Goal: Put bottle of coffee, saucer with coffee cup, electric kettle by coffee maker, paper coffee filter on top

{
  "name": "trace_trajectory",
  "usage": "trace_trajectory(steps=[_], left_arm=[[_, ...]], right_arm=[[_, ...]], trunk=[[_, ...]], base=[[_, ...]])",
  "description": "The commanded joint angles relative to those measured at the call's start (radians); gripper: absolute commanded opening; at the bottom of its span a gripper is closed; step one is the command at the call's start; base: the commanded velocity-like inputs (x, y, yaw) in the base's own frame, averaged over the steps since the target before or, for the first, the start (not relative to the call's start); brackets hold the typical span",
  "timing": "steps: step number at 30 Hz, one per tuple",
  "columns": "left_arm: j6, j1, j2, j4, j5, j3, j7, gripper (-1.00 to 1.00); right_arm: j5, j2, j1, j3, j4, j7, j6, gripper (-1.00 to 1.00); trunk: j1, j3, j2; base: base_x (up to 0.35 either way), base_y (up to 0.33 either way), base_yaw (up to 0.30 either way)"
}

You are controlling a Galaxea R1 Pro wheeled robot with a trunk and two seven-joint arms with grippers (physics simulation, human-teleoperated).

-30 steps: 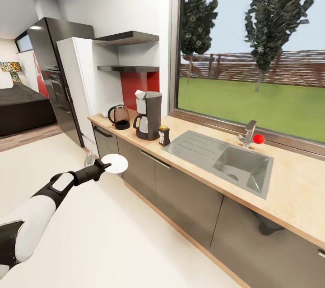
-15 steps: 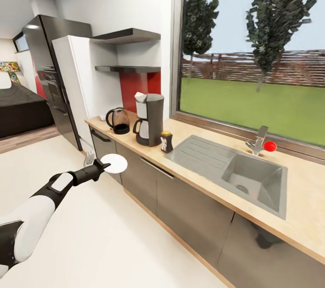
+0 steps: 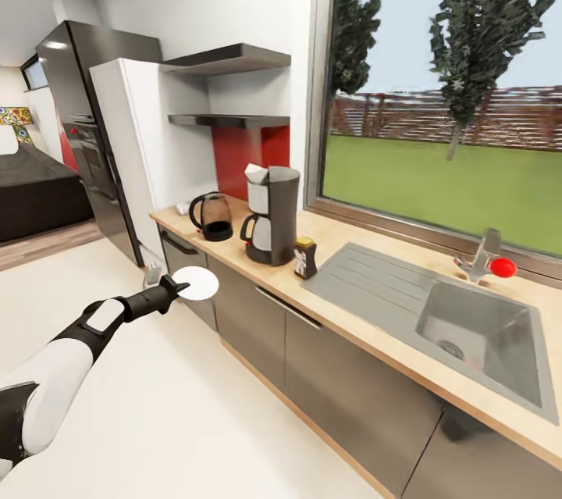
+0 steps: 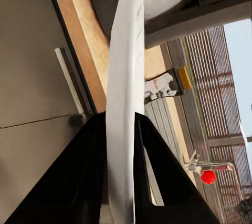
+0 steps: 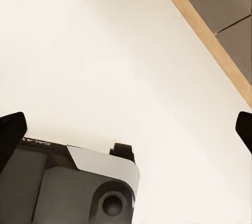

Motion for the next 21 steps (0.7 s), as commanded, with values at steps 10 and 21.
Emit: trace_trajectory(steps=[10,21], left_arm=[[0.007,-0.001,-0.001,0.0,0.002,0.005,0.0,-1.0],[0.009,0.001,-0.001,0.0,0.001,0.002,-0.007,-1.0]], right_arm=[[-0.003,-0.002,-0.001,0.005,0.0,-0.001,-0.004,1.0],[-0.003,-0.001,-0.001,0.006,0.002,0.001,-0.002,1.0]], trunk=[[0.001,-0.002,-0.002],[0.001,-0.002,-0.002]], base=[[0.241,0.258,-0.012],[0.102,0.21,-0.242]])
